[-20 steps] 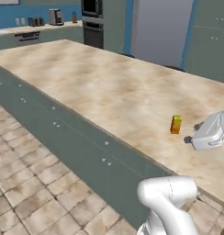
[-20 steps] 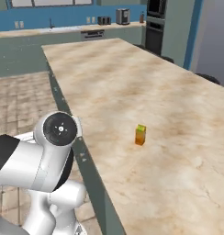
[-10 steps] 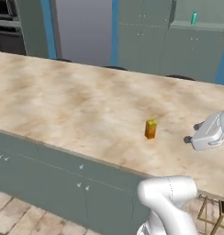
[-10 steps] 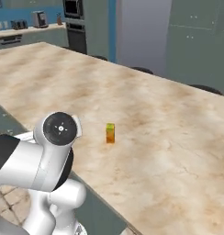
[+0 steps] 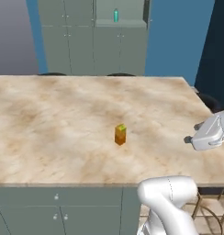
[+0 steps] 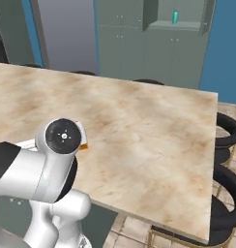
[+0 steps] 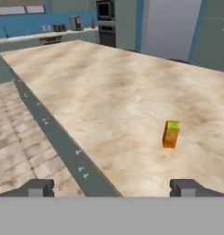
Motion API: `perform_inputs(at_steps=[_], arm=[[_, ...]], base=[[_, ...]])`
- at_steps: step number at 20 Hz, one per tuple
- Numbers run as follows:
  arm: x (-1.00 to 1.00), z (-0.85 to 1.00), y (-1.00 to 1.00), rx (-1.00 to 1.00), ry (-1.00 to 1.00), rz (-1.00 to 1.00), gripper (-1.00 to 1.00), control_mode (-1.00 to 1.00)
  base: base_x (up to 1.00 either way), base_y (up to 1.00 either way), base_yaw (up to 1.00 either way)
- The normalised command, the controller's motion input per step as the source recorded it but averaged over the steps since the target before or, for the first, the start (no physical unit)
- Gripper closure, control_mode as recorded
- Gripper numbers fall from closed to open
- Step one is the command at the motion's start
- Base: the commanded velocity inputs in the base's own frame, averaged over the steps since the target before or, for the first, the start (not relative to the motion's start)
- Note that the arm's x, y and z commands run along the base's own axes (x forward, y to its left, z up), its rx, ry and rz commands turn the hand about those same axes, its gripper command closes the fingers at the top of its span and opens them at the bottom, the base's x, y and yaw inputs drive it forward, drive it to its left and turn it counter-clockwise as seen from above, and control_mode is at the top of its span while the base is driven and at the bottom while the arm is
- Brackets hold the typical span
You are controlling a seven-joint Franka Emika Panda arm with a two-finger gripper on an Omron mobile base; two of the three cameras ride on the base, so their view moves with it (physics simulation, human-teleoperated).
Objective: Pick the water bottle, boxed drink from the counter and place them in the open cabinet.
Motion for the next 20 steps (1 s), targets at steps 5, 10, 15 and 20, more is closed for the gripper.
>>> perform_inputs(at_steps=[5, 10, 15, 20], arm=[[0.0, 0.0, 0.0, 0.0, 0.0, 0.0, -1.0, 1.0], [0.0, 0.0, 0.0, 0.0, 0.0, 0.0, -1.0, 1.0], [0.0, 0.0, 0.0, 0.0, 0.0, 0.0, -1.0, 1.0], [0.0, 0.0, 0.0, 0.0, 0.0, 0.0, -1.0, 1.0]], base=[[-0.08, 0.6, -0.36], [-0.19, 0.61, -0.15], [0.11, 0.14, -0.06], [0.12, 0.0, -0.01]])
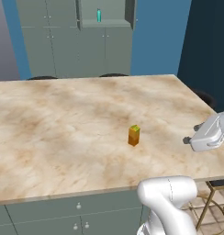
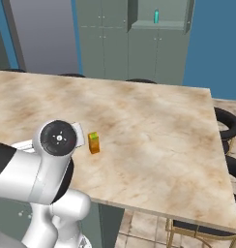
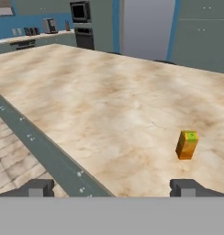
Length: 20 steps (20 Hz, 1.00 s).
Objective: Pick the water bottle, boxed drink from the counter and place them in the open cabinet.
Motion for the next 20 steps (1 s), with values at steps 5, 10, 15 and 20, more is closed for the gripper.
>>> perform_inputs(at_steps=[5, 10, 15, 20], arm=[[0.0, 0.0, 0.0, 0.0, 0.0, 0.0, -1.0, 1.0], [0.0, 0.0, 0.0, 0.0, 0.0, 0.0, -1.0, 1.0], [0.0, 0.0, 0.0, 0.0, 0.0, 0.0, -1.0, 1.0], [-0.01, 0.03, -0.04, 0.01, 0.0, 0.19, -1.0, -1.0]], base=[[0.02, 0.05, 0.0], [0.0, 0.0, 0.0], [0.0, 0.0, 0.0], [0.0, 0.0, 0.0]])
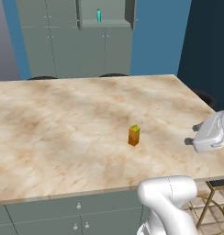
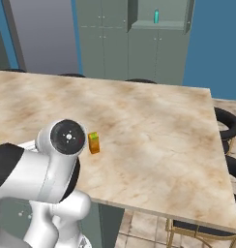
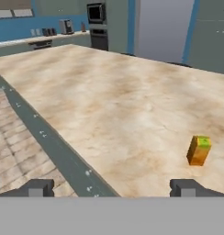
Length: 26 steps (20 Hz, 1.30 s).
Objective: Pick the water bottle, boxed drink from the counter and place them in the open cabinet.
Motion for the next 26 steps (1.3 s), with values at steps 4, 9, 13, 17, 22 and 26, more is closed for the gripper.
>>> perform_inputs(at_steps=[4, 9, 13, 17, 22, 26], arm=[[-0.01, 0.12, -0.17, 0.09, 0.01, 0.31, -1.0, -1.0], [0.14, 0.05, -0.17, 0.07, 0.17, 0.29, -1.0, -1.0], [0.26, -0.01, -0.06, 0.0, 0.03, 0.19, -1.0, -1.0], [0.37, -0.25, -0.03, -0.01, -0.07, 0.07, -1.0, -1.0], [0.2, -0.51, 0.0, -0.01, -0.38, 0.07, -1.0, -1.0], [0.21, -0.45, 0.0, 0.0, -0.29, 0.0, -1.0, -1.0]], base=[[0.0, 0.0, 0.0], [0.0, 0.0, 0.0], [0.0, 0.0, 0.0], [0.0, 0.0, 0.0], [0.0, 0.0, 0.0], [0.0, 0.0, 0.0]])
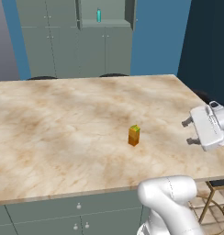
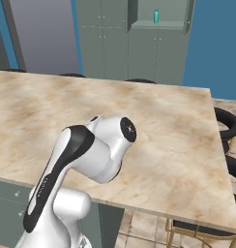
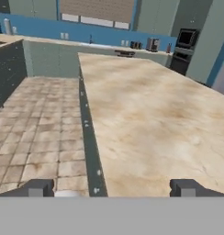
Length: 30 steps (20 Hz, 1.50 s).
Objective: Pick the water bottle, boxed drink from the counter and place them in the open cabinet.
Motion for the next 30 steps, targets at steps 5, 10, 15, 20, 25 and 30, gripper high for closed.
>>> perform_inputs(at_steps=[5, 10, 15, 20, 25, 30], arm=[[0.38, -0.18, 0.0, 0.0, 0.12, -0.04, -1.0, -1.0], [0.56, -0.2, -0.03, 0.0, 0.28, -0.01, -1.0, -1.0], [0.47, -0.22, -0.1, 0.0, 0.21, 0.0, -1.0, -1.0], [0.38, -0.39, 0.02, 0.0, 0.02, -0.04, -1.0, -1.0], [0.46, -0.36, 0.02, 0.0, 0.0, -0.11, -1.0, -1.0], [0.36, -0.33, 0.03, 0.01, 0.0, -0.12, -1.0, -1.0]], base=[[0.0, 0.0, 0.0], [0.0, 0.0, 0.0], [0.0, 0.0, 0.0], [0.0, 0.0, 0.0], [0.0, 0.0, 0.0], [0.0, 0.0, 0.0]])
